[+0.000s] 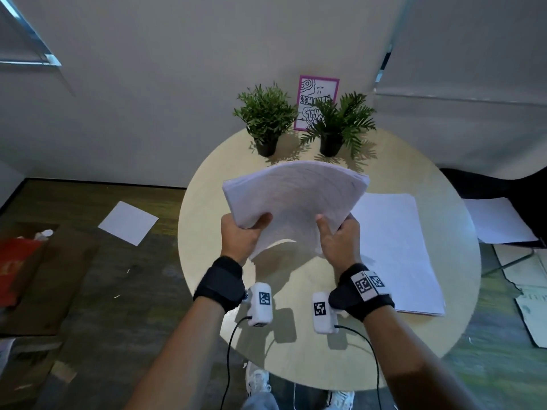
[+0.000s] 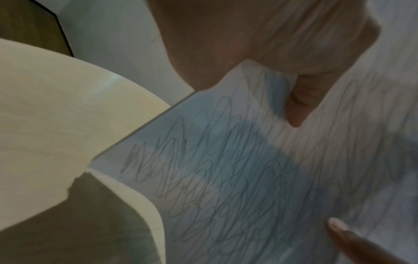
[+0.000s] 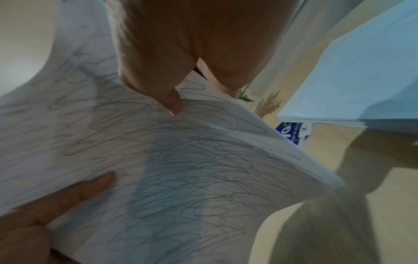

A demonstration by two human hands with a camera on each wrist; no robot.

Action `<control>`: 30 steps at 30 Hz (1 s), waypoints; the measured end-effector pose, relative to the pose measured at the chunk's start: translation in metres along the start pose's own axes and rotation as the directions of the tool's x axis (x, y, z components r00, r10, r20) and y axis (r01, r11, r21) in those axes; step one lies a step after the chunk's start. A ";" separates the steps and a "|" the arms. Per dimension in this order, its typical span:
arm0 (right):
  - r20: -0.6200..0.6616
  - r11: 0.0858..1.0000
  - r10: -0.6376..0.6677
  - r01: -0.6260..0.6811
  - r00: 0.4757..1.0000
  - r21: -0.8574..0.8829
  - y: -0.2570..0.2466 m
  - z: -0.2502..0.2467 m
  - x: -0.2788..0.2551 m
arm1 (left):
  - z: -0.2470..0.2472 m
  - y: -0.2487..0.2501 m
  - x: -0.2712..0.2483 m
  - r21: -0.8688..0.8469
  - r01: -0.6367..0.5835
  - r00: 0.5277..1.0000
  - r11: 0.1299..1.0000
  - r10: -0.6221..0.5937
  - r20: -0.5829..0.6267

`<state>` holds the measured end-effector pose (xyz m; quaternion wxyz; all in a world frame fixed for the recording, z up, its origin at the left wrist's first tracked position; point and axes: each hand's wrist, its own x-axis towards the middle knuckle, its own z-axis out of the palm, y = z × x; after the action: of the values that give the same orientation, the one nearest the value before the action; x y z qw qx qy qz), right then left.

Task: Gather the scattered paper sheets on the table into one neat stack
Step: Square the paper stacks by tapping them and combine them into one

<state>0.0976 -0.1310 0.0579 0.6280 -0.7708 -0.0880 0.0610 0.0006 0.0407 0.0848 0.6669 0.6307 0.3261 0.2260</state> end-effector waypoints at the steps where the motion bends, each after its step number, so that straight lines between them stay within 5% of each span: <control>1: -0.002 1.000 0.008 -0.008 1.000 0.013 0.001 -0.002 -0.001 | 0.001 -0.001 0.000 -0.009 0.000 1.000 1.000 0.000 -0.002; 8: 0.074 0.977 0.203 -0.197 0.976 -0.080 0.050 0.001 -0.012 | 0.009 -0.031 -0.009 0.035 0.134 0.991 0.990 -0.133 -0.012; 16: 0.063 0.977 0.126 -0.113 0.990 -0.180 0.043 0.000 -0.009 | 0.024 -0.031 0.001 0.064 0.155 0.988 0.986 -0.155 -0.008; 19: -0.013 0.984 0.064 -0.065 0.998 -0.168 0.031 -0.014 0.006 | 0.038 -0.014 0.009 0.073 0.075 0.997 0.994 -0.073 -0.030; 22: -0.048 0.976 0.081 -0.089 0.996 -0.199 0.017 -0.049 0.026 | 0.061 0.001 0.014 0.039 0.000 0.996 0.999 -0.003 0.087; 27: -0.022 0.899 0.242 -0.233 0.970 -0.370 0.044 -0.141 0.058 | 0.127 -0.023 0.020 0.232 0.111 0.912 0.966 -0.192 0.364; 30: -0.019 0.834 0.368 -0.339 0.930 -0.436 0.076 -0.191 0.072 | 0.167 -0.047 0.016 0.275 0.158 0.864 0.949 -0.267 0.427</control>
<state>0.2119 -0.3136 0.0233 0.4159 -0.8910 0.0239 0.1803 0.1272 -0.0686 0.0344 0.6680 0.6991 0.2512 -0.0439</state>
